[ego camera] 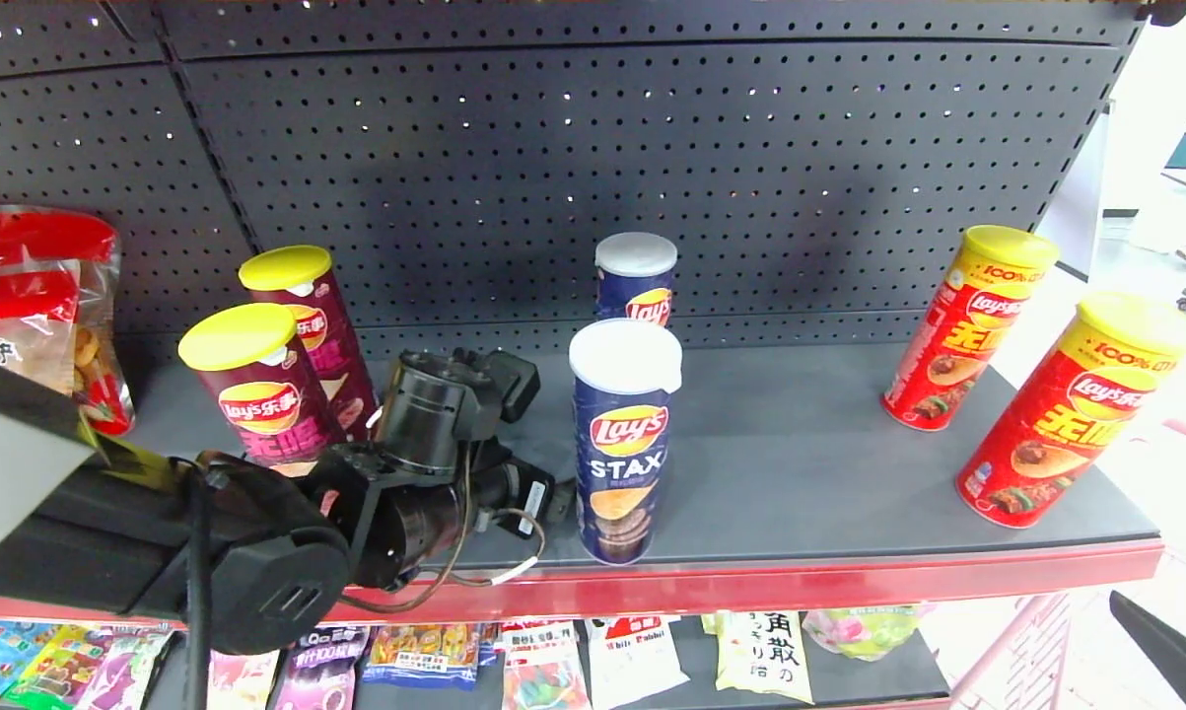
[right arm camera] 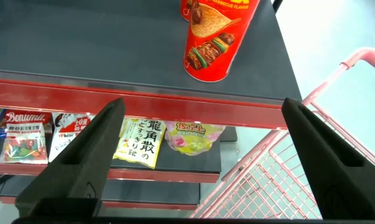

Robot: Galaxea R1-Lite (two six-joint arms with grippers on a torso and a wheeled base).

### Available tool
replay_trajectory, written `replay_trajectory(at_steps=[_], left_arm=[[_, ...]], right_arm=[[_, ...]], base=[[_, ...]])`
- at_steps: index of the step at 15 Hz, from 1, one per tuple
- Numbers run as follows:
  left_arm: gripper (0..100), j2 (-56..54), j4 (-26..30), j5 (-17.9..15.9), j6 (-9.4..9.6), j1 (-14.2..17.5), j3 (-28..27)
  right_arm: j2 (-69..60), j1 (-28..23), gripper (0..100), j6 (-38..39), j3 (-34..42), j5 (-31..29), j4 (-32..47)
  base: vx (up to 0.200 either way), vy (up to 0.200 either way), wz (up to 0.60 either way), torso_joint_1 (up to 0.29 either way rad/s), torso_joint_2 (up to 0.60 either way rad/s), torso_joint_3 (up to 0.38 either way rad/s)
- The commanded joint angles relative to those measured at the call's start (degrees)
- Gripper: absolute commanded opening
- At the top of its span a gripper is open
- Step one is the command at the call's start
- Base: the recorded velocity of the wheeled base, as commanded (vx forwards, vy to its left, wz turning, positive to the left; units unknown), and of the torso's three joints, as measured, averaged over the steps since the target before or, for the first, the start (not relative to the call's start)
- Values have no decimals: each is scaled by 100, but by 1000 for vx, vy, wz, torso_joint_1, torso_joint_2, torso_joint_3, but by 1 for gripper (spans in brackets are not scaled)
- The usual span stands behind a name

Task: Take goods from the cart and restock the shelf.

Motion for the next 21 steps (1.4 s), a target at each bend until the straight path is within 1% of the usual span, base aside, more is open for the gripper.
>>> replay_trajectory(at_steps=[1, 5, 6, 11, 12, 13, 14, 15, 16, 18, 19, 21], left_arm=[[100, 52, 0, 1, -1, -4, -50], [100, 61, -9, 1, -10, -4, -77], [100, 61, -9, 10, -98, -13, -77], [100, -1, -9, 19, -133, -48, -59], [100, -124, 0, 71, -291, -101, -50], [100, -317, 26, 194, -493, -206, 38], [100, -598, 52, 300, -660, -303, 231], [100, -906, 52, 309, -695, -338, 495], [100, -1161, 52, 309, -687, -338, 688], [100, -1794, 61, 309, -678, -277, 1259], [100, -2119, 52, 300, -651, -206, 1602], [100, -2804, 96, 309, -643, -233, 2068]], right_arm=[[14, 2, 100, -2, -1, -1, -1], [23, 2, 100, -2, -1, 8, -1], [23, 2, 100, -2, -1, -1, -1], [6, 2, 100, -2, -1, -1, -1], [6, 11, 100, -11, 25, -1, -1], [6, 11, 100, -11, 25, -1, -1], [14, 11, 100, -11, 16, 16, -1], [14, 11, 100, -11, 34, 78, -1], [14, 11, 100, -11, 60, 95, 7], [14, 11, 100, -11, 104, 131, 7], [23, 11, 100, -19, 104, 245, 7], [23, 2, 100, -11, 69, 544, 7]], base=[[0, 0, 0, 0, 0, 0], [0, 0, 0, 0, 0, 0], [0, 0, 0, 0, 0, 0], [0, 0, 0, 0, 0, 0], [0, 0, 0, 0, 0, 0], [0, 0, 0, 0, 0, 0], [0, 0, 0, 0, 0, 0], [0, 0, 0, 0, 0, 0], [0, 0, 0, 0, 0, 0], [0, 0, 0, 0, 0, 0], [0, 0, 0, 0, 0, 0], [0, 0, 0, 0, 0, 0]])
